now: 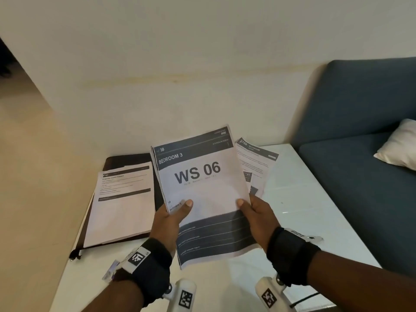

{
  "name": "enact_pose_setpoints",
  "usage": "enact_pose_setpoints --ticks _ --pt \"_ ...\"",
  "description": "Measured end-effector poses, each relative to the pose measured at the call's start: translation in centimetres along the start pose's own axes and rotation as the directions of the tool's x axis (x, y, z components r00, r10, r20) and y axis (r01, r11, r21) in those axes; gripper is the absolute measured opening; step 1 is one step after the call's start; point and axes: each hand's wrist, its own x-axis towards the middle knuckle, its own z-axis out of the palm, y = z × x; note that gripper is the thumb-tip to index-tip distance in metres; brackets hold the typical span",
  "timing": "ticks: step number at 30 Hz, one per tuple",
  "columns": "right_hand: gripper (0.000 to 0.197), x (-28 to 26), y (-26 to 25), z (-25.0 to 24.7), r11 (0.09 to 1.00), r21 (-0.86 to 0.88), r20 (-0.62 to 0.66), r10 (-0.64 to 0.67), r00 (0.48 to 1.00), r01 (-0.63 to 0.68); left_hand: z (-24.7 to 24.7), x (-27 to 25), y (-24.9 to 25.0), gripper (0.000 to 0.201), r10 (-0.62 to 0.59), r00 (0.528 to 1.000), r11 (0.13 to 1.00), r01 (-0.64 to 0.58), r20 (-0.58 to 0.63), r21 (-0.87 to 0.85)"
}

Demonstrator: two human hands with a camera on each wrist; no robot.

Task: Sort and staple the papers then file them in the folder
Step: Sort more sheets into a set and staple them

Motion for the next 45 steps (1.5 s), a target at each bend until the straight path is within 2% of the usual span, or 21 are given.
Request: enact_pose_setpoints --ticks 9,12,14,15,17,18,20,23,25,28,31,34,39,42,45 --pt "0.028 1.3 -0.4 0.5 0.999 0.012 0.035 -0.03 0.999 0.029 -1.5 0.8 -0.2 0.016 0.022 0.996 0.993 -0.012 -0.092 0.113" --pt "0.038 3.6 0.1 0.2 0.994 0.052 0.028 0.097 0.995 -0.099 -2.9 1.5 0.5 0.012 0.028 0.987 0.99 -0.005 -0.158 0.143" --pt "0.039 6.6 2.0 -0.6 0.971 -0.142 0.031 0.197 0.98 -0.191 -4.1 1.9 1.4 0.015 0.053 0.974 0.99 -0.023 -0.22 0.137" --pt "0.035 7.9 3.0 -1.1 0.929 -0.299 0.018 0.233 0.972 -0.217 -4.7 2.1 1.7 0.018 0.069 0.966 0.99 -0.035 -0.25 0.138" --pt "0.031 10.0 5.1 -1.3 0.787 -0.546 -0.108 0.274 0.956 -0.288 -5.8 2.4 2.4 0.025 0.102 0.945 0.989 -0.063 -0.312 0.132" --pt "0.036 10.6 6.0 -1.3 0.735 -0.588 -0.185 0.285 0.941 -0.338 -6.3 2.5 2.6 0.026 0.123 0.931 0.988 -0.082 -0.343 0.13" --pt "0.058 11.1 7.8 -0.5 0.695 -0.57 -0.278 0.338 0.899 -0.438 -7.3 3.0 3.0 0.026 0.15 0.906 0.987 -0.11 -0.397 0.121" --pt "0.089 11.5 9.9 1.5 0.68 -0.554 -0.278 0.393 0.877 -0.48 -8.2 3.9 3.1 0.021 0.132 0.882 0.991 -0.121 -0.453 0.054" --pt "0.086 11.8 10.1 2.6 0.656 -0.6 -0.263 0.38 0.887 -0.459 -8.5 4.3 3.0 0.018 0.12 0.882 0.993 -0.114 -0.456 0.039" --pt "0.063 12.4 10.1 3.3 0.617 -0.65 -0.252 0.376 0.892 -0.444 -8.6 4.5 2.5 0.014 0.119 0.892 0.992 -0.086 -0.436 0.096" --pt "0.042 12.5 10.2 3.4 0.651 -0.618 -0.244 0.374 0.895 -0.441 -8.7 4.6 2.4 0.012 0.129 0.891 0.986 -0.068 -0.435 0.153" --pt "0.032 12.0 10.5 3.3 0.714 -0.55 -0.253 0.352 0.901 -0.433 -8.9 4.6 2.6 0.013 0.141 0.886 0.984 -0.076 -0.441 0.162" --pt "0.037 11.6 8.3 0.6 0.803 -0.433 -0.281 0.312 0.908 -0.41 -8.4 3.9 2.6 0.014 0.143 0.91 0.98 -0.076 -0.388 0.185" --pt "0.046 11.5 5.9 -2.5 0.868 -0.384 -0.253 0.227 0.94 -0.313 -7.6 3.5 2.6 0.015 0.074 0.951 0.987 -0.028 -0.3 0.156" --pt "0.037 11.1 2.5 -5.7 0.904 -0.385 -0.197 0.114 0.974 -0.184 -6.4 3.0 2.7 0.018 0.0 0.983 0.99 0.026 -0.184 0.136"
